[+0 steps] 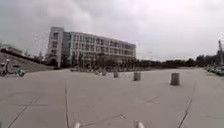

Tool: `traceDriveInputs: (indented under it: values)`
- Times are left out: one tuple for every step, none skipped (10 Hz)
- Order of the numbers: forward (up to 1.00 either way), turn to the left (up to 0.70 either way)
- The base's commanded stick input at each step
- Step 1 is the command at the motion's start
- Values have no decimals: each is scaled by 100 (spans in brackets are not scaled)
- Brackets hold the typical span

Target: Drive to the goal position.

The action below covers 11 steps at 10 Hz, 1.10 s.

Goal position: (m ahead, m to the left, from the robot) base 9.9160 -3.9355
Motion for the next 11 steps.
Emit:
traceDriveInputs:
  values:
    - [50, -25]
    - [50, -25]
    - [50, -25]
    - [50, -25]
    - [50, -25]
    - [50, -25]
    - [50, -25]
    - [50, -25]
    - [50, -25]
    - [50, -25]
    - [50, -25]
